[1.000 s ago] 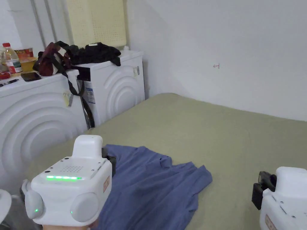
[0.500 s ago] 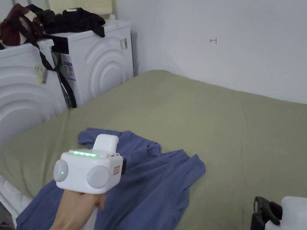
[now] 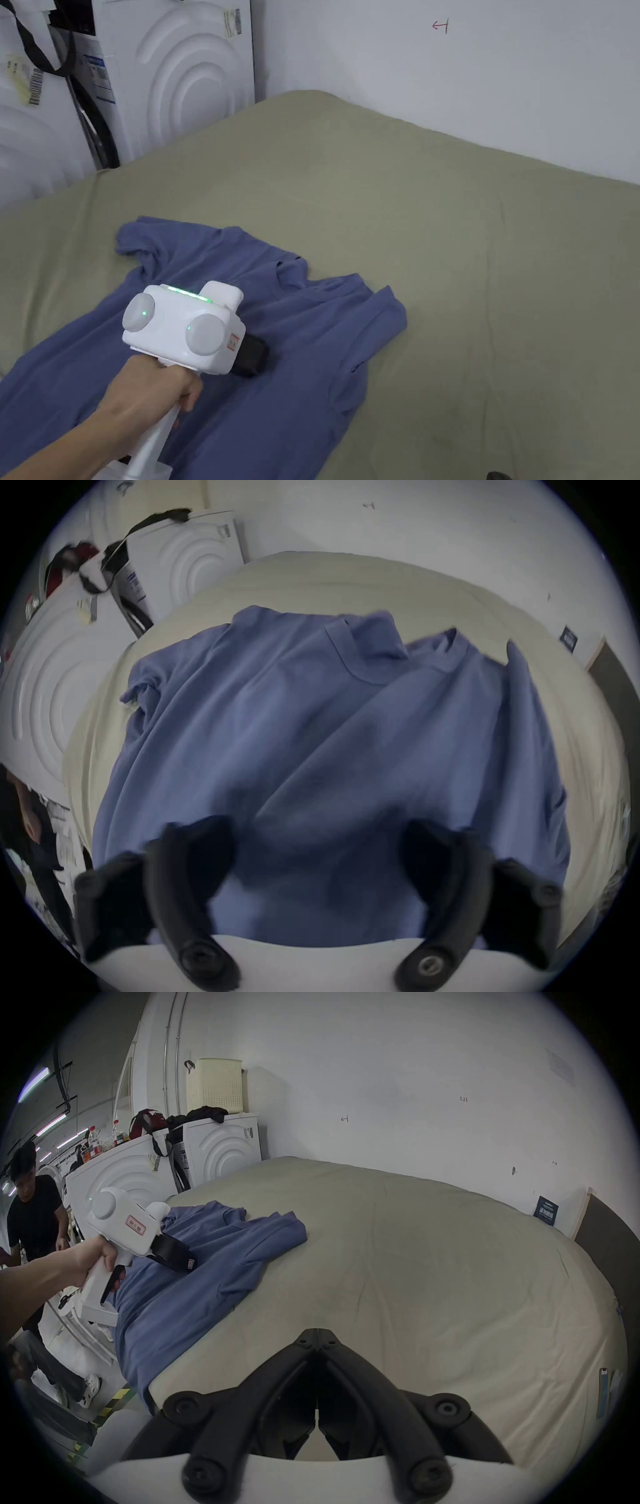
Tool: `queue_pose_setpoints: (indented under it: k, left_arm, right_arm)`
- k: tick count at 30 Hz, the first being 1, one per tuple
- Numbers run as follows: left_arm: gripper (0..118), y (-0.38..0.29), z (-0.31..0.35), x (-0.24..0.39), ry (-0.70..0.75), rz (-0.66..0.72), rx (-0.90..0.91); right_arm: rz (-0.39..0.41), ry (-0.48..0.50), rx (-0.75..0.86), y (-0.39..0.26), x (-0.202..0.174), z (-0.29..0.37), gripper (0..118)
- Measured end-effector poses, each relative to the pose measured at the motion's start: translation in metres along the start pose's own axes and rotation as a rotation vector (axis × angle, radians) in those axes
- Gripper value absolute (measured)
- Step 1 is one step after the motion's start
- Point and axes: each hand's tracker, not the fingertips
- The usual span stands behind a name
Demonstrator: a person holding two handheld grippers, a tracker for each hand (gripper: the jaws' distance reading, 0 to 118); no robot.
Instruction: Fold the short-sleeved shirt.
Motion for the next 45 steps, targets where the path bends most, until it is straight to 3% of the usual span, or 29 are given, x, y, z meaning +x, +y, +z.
queue_pose_setpoints:
  k: [2, 3, 4, 5, 11, 16, 28, 34, 40, 41, 42, 44, 45]
  left_arm:
    - [82, 0.0, 0.009, 0.002, -0.062, 0.06, 0.011]
    - [60, 0.002, 0.017, 0.001, -0.084, 0.069, 0.025]
    - [19, 0.003, 0.023, 0.001, -0.092, 0.063, 0.029]
    - [2, 0.003, 0.028, 0.007, -0.065, 0.052, 0.049]
    - [2, 0.021, 0.076, 0.03, -0.1, 0.05, 0.13]
    - [2, 0.052, 0.118, 0.103, -0.187, -0.052, 0.222]
    - [2, 0.102, 0.254, 0.421, -0.624, -0.375, 0.416]
    - [2, 0.081, 0.237, 0.54, -0.768, -0.482, 0.31]
    - [2, 0.044, 0.143, 0.59, -0.66, -0.513, 0.11]
    - [5, 0.038, 0.129, 0.59, -0.645, -0.499, 0.1]
    - [21, 0.034, 0.119, 0.59, -0.631, -0.491, 0.102]
    - [100, 0.028, 0.11, 0.584, -0.62, -0.476, 0.108]
    - [118, 0.027, 0.107, 0.58, -0.619, -0.477, 0.102]
  right_arm:
    - [-0.01, -0.002, -0.005, -0.002, 0.004, 0.008, 2]
    - [-0.015, -0.004, -0.005, -0.003, 0.008, 0.014, 2]
    - [-0.017, -0.012, -0.003, -0.005, 0.01, 0.018, 2]
    - [-0.017, -0.025, 0.001, -0.006, 0.013, 0.025, 2]
    - [-0.063, -0.115, 0.03, -0.017, 0.047, 0.074, 2]
    - [-0.144, -0.204, 0.064, -0.026, 0.081, 0.118, 2]
    - [-0.282, -0.433, 0.113, -0.054, 0.156, 0.196, 2]
    - [-0.347, -0.49, 0.1, -0.069, 0.188, 0.207, 2]
    - [-0.388, -0.507, 0.057, -0.082, 0.211, 0.197, 2]
    - [-0.393, -0.509, 0.046, -0.084, 0.214, 0.195, 2]
    - [-0.395, -0.506, 0.04, -0.085, 0.217, 0.193, 2]
    - [-0.397, -0.51, 0.03, -0.086, 0.219, 0.191, 2]
    - [-0.395, -0.509, 0.03, -0.086, 0.22, 0.19, 2]
